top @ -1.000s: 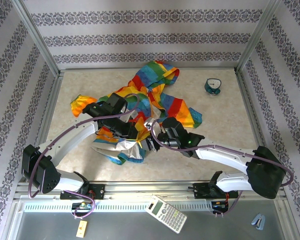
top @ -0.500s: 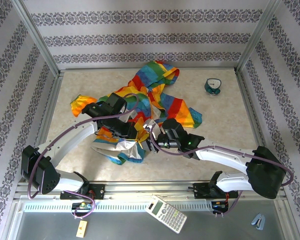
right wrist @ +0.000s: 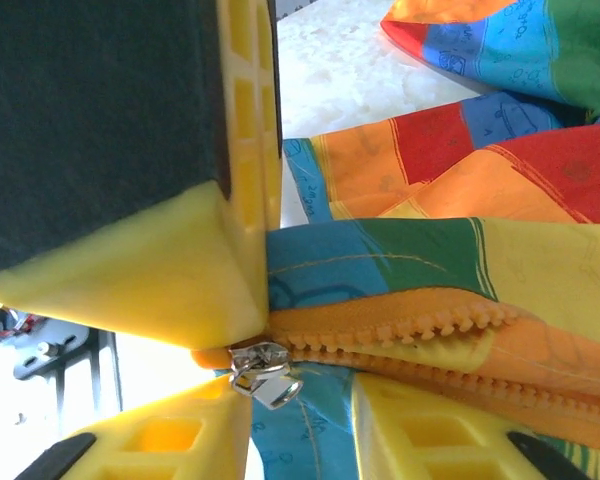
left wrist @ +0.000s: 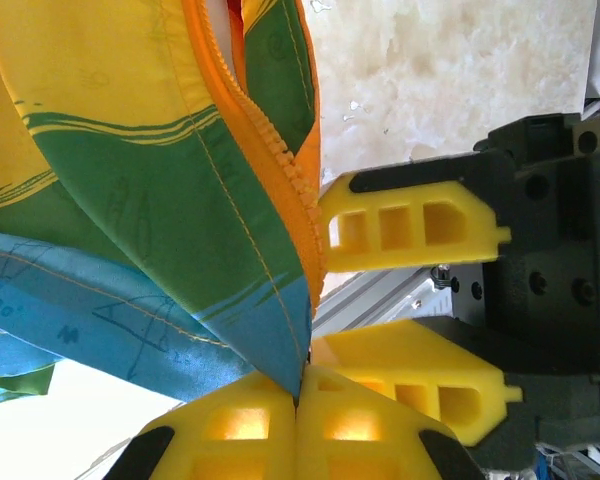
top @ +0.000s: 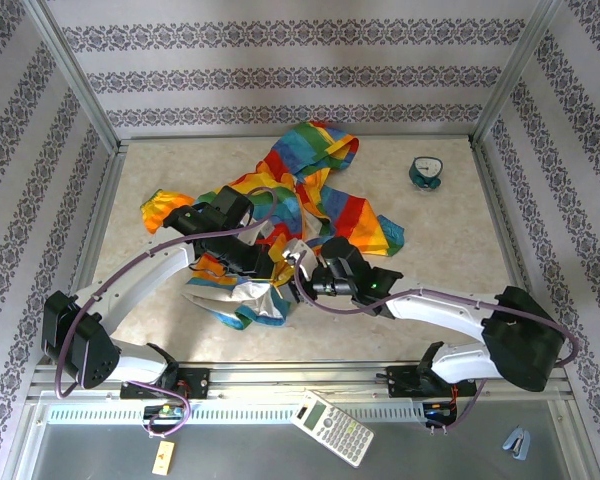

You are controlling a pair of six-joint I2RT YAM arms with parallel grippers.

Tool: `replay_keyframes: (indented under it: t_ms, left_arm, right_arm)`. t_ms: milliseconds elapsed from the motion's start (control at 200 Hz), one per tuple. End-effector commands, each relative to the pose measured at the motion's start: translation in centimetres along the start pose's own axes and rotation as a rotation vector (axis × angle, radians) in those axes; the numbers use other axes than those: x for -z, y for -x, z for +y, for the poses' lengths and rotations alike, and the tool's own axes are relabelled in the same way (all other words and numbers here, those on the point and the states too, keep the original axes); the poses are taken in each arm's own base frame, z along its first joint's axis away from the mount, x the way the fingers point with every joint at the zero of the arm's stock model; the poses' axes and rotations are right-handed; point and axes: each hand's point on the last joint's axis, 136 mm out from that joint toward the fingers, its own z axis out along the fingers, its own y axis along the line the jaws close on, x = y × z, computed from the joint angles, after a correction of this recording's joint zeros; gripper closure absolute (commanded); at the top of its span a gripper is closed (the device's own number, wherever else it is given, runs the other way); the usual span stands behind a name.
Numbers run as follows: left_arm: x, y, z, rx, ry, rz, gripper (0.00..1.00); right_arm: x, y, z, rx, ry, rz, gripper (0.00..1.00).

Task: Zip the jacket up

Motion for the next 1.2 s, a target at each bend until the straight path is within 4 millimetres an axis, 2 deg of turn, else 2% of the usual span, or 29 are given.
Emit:
replay_keyframes:
  t_ms: [0, 135, 430, 749, 1019, 1194]
  left_arm:
    - [1.2, -0.6, -0.5, 0.014, -0.01, 0.004, 1.0]
    - [1.2, -0.9, -0.4, 0.011, -0.008, 0.008, 1.0]
    - [1.2, -1.3, -0.3, 0.009, -0.009, 0.015, 1.0]
    - [1.3, -2.5, 0.0, -0.005, -0.004, 0.056, 1.0]
    - [1.1, -3.7, 1.1, -0.015, 0.031, 0.084, 1.0]
    - [1.0, -4.1, 1.7, -0.016, 0.053, 0.088, 1.0]
  right_arm:
    - [-0.1, 1.9, 0.7, 0.08, -0.016, -0.054, 0.82]
    - [0.9, 2.5, 0.9, 0.165, -0.085, -0.103, 1.0]
    - [1.2, 1.9, 0.3, 0.166, -0.127, -0.088, 1.0]
    - [0.7, 1.3, -1.9, 0.04, -0.179, -0.028, 1.0]
    - [1.5, 1.2, -4.1, -0.065, -0.209, -0.036, 1.0]
    - [1.8, 1.2, -4.6, -0.079, -0.215, -0.028, 1.0]
